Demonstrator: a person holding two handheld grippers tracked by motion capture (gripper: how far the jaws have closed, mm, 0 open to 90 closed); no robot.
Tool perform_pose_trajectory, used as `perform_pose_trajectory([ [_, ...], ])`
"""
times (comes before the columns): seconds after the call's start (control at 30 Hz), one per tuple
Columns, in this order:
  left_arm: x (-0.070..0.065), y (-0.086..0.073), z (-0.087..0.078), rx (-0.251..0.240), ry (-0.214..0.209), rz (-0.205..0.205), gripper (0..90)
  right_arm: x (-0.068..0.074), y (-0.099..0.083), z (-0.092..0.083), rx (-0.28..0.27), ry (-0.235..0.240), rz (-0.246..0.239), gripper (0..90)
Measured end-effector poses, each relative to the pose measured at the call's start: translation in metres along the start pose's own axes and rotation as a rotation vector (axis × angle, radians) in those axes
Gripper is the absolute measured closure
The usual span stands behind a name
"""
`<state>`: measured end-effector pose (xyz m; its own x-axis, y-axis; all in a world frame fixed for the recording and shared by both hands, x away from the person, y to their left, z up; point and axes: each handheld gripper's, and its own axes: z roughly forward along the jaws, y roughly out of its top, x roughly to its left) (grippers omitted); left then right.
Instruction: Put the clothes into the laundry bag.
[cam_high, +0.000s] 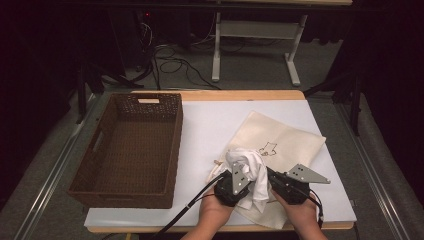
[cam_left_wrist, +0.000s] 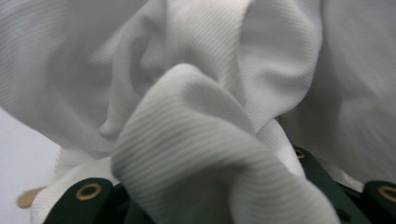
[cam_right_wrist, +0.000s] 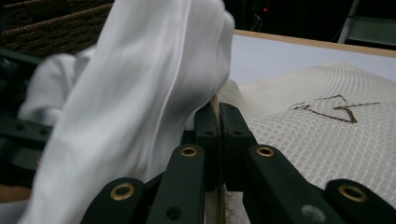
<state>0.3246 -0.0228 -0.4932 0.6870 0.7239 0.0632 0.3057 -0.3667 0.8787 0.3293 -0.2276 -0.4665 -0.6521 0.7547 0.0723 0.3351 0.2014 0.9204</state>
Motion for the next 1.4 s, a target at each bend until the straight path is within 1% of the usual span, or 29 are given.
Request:
perform_pose_trajectory([
  [0.07, -0.003, -0.005, 0.008, 0.026, -0.008, 0.016, 70.8, -0.002, 0.002, -0.003, -0.008, -0.004, -0.005, 89.1],
  [0.1, -0.006, -0.008, 0.011, 0.035, -0.017, 0.017, 70.0, -0.002, 0.003, -0.004, -0.015, -0.008, -0.001, 89.2],
  [0.17, -0.009, -0.008, 0.011, 0.024, -0.031, 0.003, 65.7, -0.004, 0.006, -0.007, -0.033, -0.012, -0.012, 89.1],
  [0.2, -0.008, -0.007, 0.01, 0.012, -0.049, -0.022, 60.8, -0.004, 0.007, -0.008, -0.037, -0.013, -0.014, 89.2],
  [0.27, -0.007, -0.007, 0.004, -0.03, -0.083, -0.073, 46.8, -0.005, 0.008, -0.011, -0.045, -0.013, -0.023, 89.2],
  [0.33, -0.01, -0.005, -0.006, -0.068, -0.093, -0.097, 32.2, -0.005, 0.007, -0.011, -0.045, -0.014, -0.03, 89.1],
  [0.37, -0.011, -0.005, -0.015, -0.086, -0.094, -0.098, 26.1, -0.005, 0.006, -0.011, -0.04, -0.017, -0.027, 89.1],
  [0.4, -0.012, -0.006, -0.02, -0.093, -0.095, -0.097, 21.9, -0.005, 0.006, -0.011, -0.04, -0.017, -0.031, 89.1],
  [0.47, -0.013, -0.008, -0.032, -0.091, -0.096, -0.093, 15.2, -0.006, 0.005, -0.011, -0.036, -0.017, -0.03, 89.1],
  [0.53, -0.013, -0.01, -0.043, -0.089, -0.092, -0.083, 14.3, -0.006, 0.004, -0.01, -0.031, -0.019, -0.032, 89.1],
  [0.63, -0.012, -0.009, -0.056, -0.129, -0.092, -0.072, 16.6, -0.005, 0.004, -0.01, -0.027, -0.024, -0.037, 89.0],
  [0.67, -0.011, -0.008, -0.059, -0.147, -0.095, -0.065, 19.8, -0.005, 0.004, -0.01, -0.027, -0.025, -0.037, 89.0],
  [0.7, -0.011, -0.008, -0.059, -0.147, -0.095, -0.065, 25.7, -0.005, 0.004, -0.01, -0.027, -0.024, -0.033, 89.0],
  [0.73, -0.009, -0.003, -0.055, -0.156, -0.087, -0.05, 34.3, -0.005, 0.005, -0.009, -0.029, -0.022, -0.037, 89.0],
  [0.77, -0.007, -0.002, -0.05, -0.146, -0.093, -0.063, 41.6, -0.004, 0.005, -0.009, -0.027, -0.023, -0.043, 89.0],
  [0.8, -0.005, -0.001, -0.044, -0.14, -0.099, -0.071, 53.4, -0.004, 0.005, -0.009, -0.024, -0.021, -0.044, 89.1],
  [0.83, -0.004, 0.0, -0.037, -0.132, -0.104, -0.083, 63.3, -0.003, 0.004, -0.009, -0.023, -0.023, -0.045, 89.1],
  [0.87, -0.003, 0.0, -0.029, -0.121, -0.118, -0.103, 69.2, -0.003, 0.004, -0.008, -0.024, -0.025, -0.052, 89.1],
  [0.9, -0.003, 0.001, -0.02, -0.104, -0.13, -0.119, 74.1, -0.003, 0.004, -0.008, -0.022, -0.023, -0.047, 89.1],
  [0.93, -0.004, 0.001, -0.011, -0.088, -0.136, -0.124, 76.2, -0.003, 0.004, -0.008, -0.019, -0.022, -0.049, 89.1],
  [0.97, -0.005, 0.001, -0.002, -0.069, -0.131, -0.112, 77.2, -0.003, 0.003, -0.008, -0.017, -0.022, -0.047, 89.2],
  [1.03, -0.008, -0.001, 0.013, -0.033, -0.124, -0.113, 77.9, -0.003, 0.004, -0.009, -0.021, -0.019, -0.049, 89.2],
  [1.1, -0.011, -0.002, 0.022, -0.023, -0.119, -0.118, 77.9, -0.003, 0.005, -0.01, -0.03, -0.016, -0.053, 89.2],
  [1.13, -0.011, -0.002, 0.022, -0.027, -0.122, -0.125, 77.1, -0.002, 0.005, -0.012, -0.031, -0.016, -0.055, 89.2],
  [1.17, -0.011, -0.002, 0.021, -0.035, -0.132, -0.132, 74.8, -0.001, 0.006, -0.013, -0.033, -0.016, -0.053, 89.2],
  [1.2, -0.01, -0.002, 0.018, -0.041, -0.15, -0.133, 69.8, -0.001, 0.006, -0.014, -0.032, -0.019, -0.055, 89.2],
  [1.27, -0.01, -0.002, 0.01, -0.061, -0.181, -0.122, 56.5, -0.003, 0.006, -0.013, -0.04, -0.021, -0.067, 89.1],
  [1.3, -0.01, -0.002, 0.004, -0.062, -0.191, -0.116, 51.0, -0.004, 0.005, -0.013, -0.036, -0.018, -0.059, 89.1],
  [1.4, -0.009, -0.005, -0.012, -0.083, -0.182, -0.113, 39.2, -0.004, 0.004, -0.013, -0.032, -0.021, -0.067, 89.1],
])
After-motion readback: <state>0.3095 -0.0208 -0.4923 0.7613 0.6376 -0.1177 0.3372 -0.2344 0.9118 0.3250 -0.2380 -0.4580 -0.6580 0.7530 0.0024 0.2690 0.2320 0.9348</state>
